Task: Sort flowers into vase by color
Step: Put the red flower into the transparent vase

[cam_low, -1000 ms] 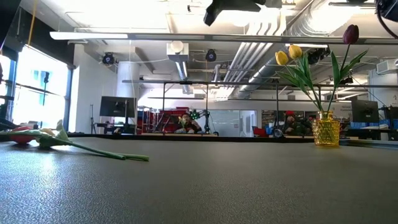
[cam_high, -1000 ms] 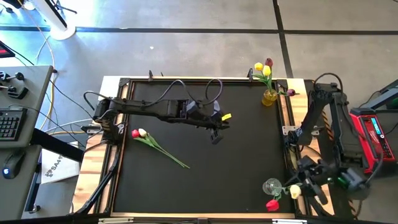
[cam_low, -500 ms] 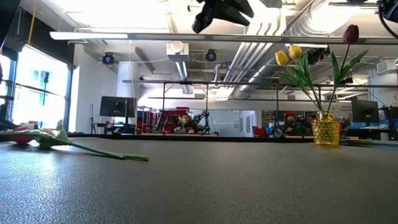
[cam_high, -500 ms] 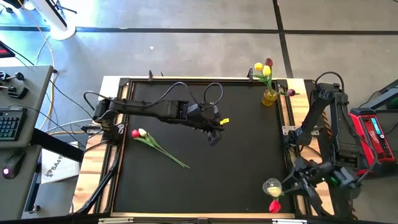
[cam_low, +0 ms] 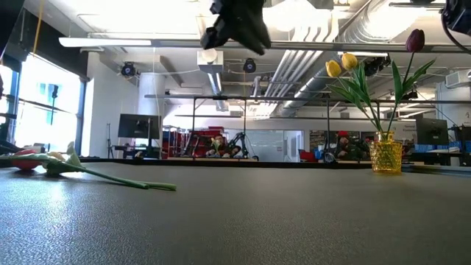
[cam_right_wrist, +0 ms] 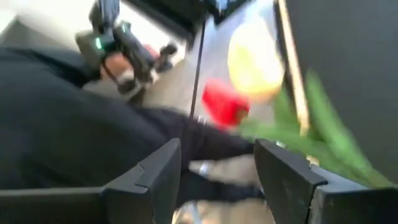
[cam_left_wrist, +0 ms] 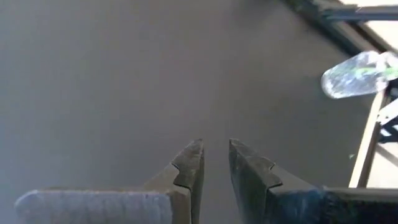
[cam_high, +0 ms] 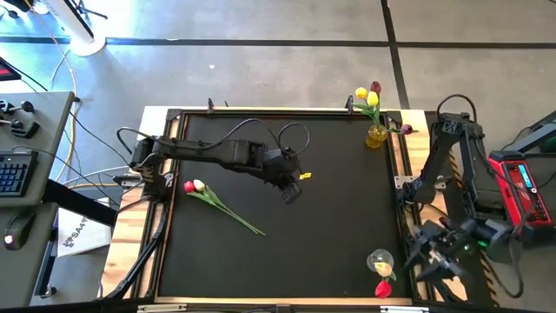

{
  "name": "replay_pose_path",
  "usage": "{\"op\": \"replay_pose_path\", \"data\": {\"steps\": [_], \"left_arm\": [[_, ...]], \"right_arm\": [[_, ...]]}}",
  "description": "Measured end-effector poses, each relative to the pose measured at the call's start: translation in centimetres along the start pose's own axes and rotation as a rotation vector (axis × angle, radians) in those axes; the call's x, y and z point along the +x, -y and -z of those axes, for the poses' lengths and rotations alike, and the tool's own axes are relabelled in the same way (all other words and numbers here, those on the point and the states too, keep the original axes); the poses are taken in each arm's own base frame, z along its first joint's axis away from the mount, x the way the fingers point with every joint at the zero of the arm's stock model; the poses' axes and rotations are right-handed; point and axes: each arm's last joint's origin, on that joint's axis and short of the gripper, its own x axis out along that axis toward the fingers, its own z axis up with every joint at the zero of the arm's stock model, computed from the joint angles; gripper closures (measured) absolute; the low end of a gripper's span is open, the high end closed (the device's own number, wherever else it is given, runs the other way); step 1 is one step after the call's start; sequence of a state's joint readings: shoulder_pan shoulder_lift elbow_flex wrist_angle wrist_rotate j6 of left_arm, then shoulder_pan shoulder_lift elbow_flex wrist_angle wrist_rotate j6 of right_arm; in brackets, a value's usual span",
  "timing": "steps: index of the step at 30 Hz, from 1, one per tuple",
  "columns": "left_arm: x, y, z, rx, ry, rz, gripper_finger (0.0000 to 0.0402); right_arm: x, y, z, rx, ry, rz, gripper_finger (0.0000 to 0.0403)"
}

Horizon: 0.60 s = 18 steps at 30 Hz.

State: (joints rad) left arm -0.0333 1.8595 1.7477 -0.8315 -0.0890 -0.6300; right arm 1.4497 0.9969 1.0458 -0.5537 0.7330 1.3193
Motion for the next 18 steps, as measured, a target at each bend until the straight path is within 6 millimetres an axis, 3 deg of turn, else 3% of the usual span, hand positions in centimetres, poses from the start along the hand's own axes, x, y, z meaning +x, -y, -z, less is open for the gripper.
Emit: {"op": "replay_pose_path", "data": {"steps": [5, 8, 12, 18], "left_arm": [[-0.7, 0.1, 1.2, -0.1, -0.065, -0.052, 0.0339], [-2.6, 0.4, 2.3, -0.136, -0.064, -0.12, 0.0339], [-5.8, 0.3, 4.9, -0.193, -0.035, -0.355, 0.0339], [-7.5, 0.9, 7.6, -0.289, 0.0, -0.502, 0.0339]], "right_arm": [[-0.8, 0.3, -1.5, -0.082, 0.203, 0.04, 0.021], [-1.3, 0.5, -2.3, -0.113, 0.303, 0.073, 0.021], [-1.9, 0.8, -3.3, -0.151, 0.363, 0.095, 0.021], [-2.9, 1.3, -4.7, -0.218, 0.438, 0.134, 0.021]]}}
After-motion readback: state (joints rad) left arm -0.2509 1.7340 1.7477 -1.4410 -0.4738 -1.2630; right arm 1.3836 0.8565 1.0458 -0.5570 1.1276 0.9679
